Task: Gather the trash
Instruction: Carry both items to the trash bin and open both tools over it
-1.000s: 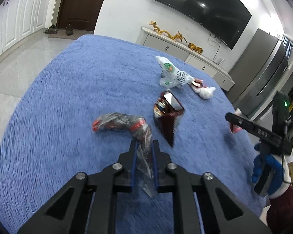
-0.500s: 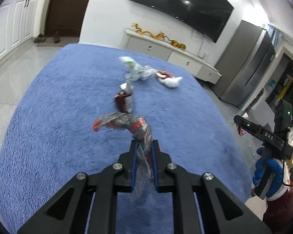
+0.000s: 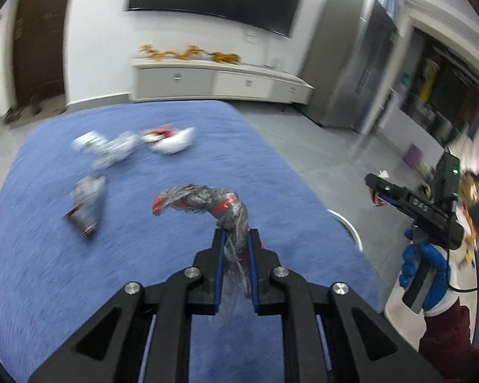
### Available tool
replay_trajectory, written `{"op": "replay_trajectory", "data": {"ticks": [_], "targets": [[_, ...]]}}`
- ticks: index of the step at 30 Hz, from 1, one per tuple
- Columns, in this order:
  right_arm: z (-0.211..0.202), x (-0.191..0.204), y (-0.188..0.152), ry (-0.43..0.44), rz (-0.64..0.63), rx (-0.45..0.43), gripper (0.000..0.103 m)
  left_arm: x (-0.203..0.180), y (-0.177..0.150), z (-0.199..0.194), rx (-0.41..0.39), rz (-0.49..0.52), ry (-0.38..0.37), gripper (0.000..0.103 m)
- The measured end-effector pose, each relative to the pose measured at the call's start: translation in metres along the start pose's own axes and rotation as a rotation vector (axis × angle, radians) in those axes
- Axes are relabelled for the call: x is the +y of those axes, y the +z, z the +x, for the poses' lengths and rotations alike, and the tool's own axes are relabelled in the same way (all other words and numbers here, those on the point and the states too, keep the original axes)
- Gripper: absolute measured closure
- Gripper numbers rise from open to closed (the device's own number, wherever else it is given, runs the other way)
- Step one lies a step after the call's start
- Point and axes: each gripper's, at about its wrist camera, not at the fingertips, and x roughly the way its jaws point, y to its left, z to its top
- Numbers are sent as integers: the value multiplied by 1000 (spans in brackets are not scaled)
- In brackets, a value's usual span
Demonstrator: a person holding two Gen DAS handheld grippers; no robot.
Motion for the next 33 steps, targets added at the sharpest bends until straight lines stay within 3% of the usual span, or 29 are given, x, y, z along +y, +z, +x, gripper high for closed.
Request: {"op": "replay_trajectory", "data": {"ticks": [6,12,19,24,26,28,33], "targets": [[-11,-85,-6,-94,176,-36,33,-88,36,62,61,174,-108,91],[-9,-160,-18,-187,331,-28,33,-176,52,148,157,333,-191,91],[4,-210,-25,-246,414,-6,31,-237,59,237,283,370,-256,89],[11,-231,-26,-275,456,1,30,-252,59,277,357,348,-302,89],[14,-239,-29,-286,474,6,30,-254,58,290,393,321,-330,77],[15,-240,-31,-292,488,8,30,-253,59,297,401,286,-355,42],[15,-246,-35,-302,515,8,28,-253,60,305,402,232,-363,40]]}}
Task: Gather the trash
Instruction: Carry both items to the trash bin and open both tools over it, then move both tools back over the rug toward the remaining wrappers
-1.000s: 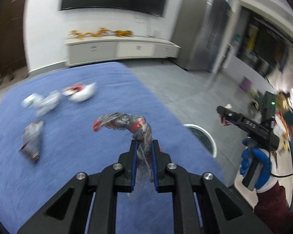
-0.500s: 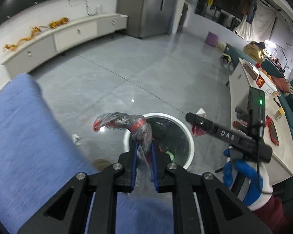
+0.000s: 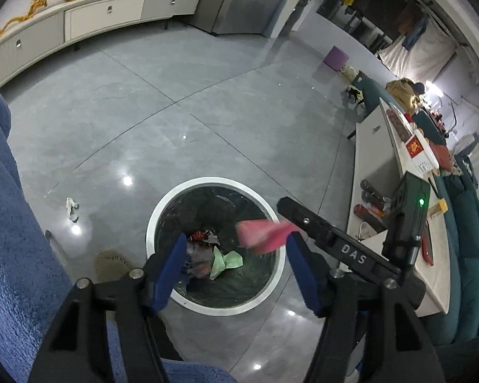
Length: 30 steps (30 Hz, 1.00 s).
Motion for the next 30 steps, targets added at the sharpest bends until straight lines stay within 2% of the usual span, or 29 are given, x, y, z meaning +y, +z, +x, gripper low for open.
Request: {"op": "replay_trajectory", "data": {"ticks": [8,12,19,24,30], "targets": [[-14,4,0,3,13,-21,27,2,-9,-18,-46,-26,31,40],[-33,15,0,15,-6,-52,27,-1,-16,-36,-96,-34,51,40],[-78,50,0,32,-73,-123,27,-6,-39,-94,-262,-38,93,40],[-115,87,-2,56,-149,-185,27,-6,-54,-142,-315,-22,120,40],[-154,134,-9,110,-242,-236,27,7,-81,-201,-387,-58,136,40]]}}
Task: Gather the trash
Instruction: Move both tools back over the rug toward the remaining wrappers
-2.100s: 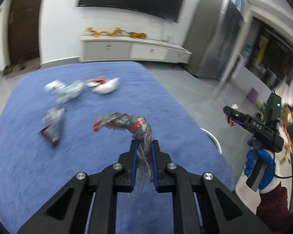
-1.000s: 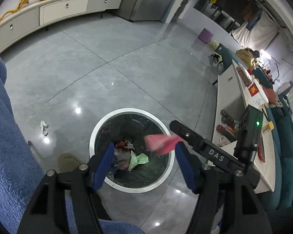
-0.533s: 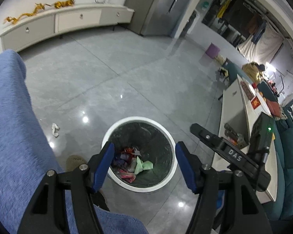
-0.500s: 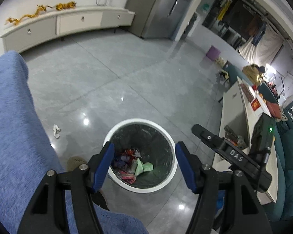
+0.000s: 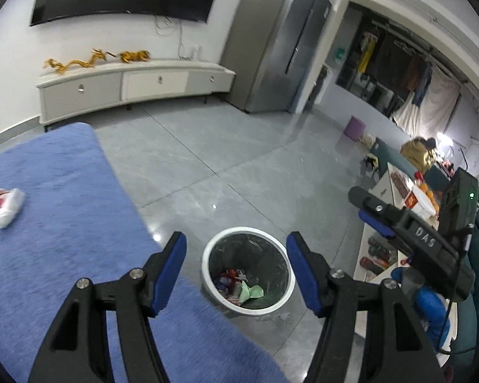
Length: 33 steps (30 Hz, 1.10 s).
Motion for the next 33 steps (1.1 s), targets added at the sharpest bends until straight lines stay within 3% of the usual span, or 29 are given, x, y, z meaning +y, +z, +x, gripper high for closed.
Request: {"op": "replay_trajectory", "data": {"ticks": [21,27,33], "targets": [[-97,175,-18,201,-340,-93,25,81,-58,-208,-291,-176,84,40],[-93,211,-28,261,-390,-86,24,119,-78,-237,-322,-227,141,40],[-54,224,-45,258,-418,5,24,187,-98,-247,-301,-321,249,40]]}}
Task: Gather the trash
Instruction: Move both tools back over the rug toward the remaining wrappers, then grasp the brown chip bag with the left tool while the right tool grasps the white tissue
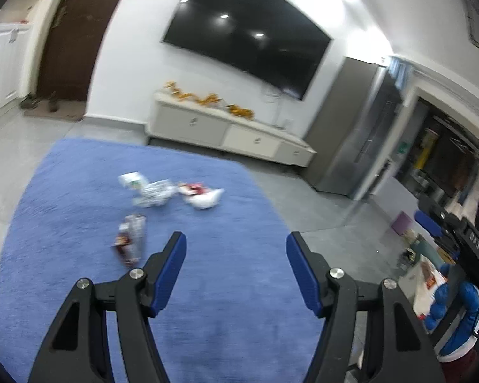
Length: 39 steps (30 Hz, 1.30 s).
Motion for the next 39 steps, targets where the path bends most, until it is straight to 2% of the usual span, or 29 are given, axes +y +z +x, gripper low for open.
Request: {"op": "replay_trajectory", "data": {"ticks": [6,13,19,25,28,29,31,34,39], "targets": [[53,-6,-20,-6,20,116,24,74,2,27,46,-92,99,40],[115,-9,-41,4,11,238,24,100,-10,72,111,-66,192,40],[169,8,-55,34,-36,324,24,110,-15,119,198,-14,240,40],[224,26,-63,75,-84,380,24,128,-14,145,232,-21,252,41],[251,36,-67,93,-103,407,24,135,-22,154,245,-31,244,49],[261,39,-69,103,-108,418,24,135,-24,154,230,-27,244,49],[275,44,-72,111,-120,428,24,135,-24,153,222,-27,221,57],[301,52,-74,127,-124,439,24,141,-24,150,215,-59,198,61],[334,64,-77,155,-110,453,24,144,-24,145,206,-83,185,63]]}}
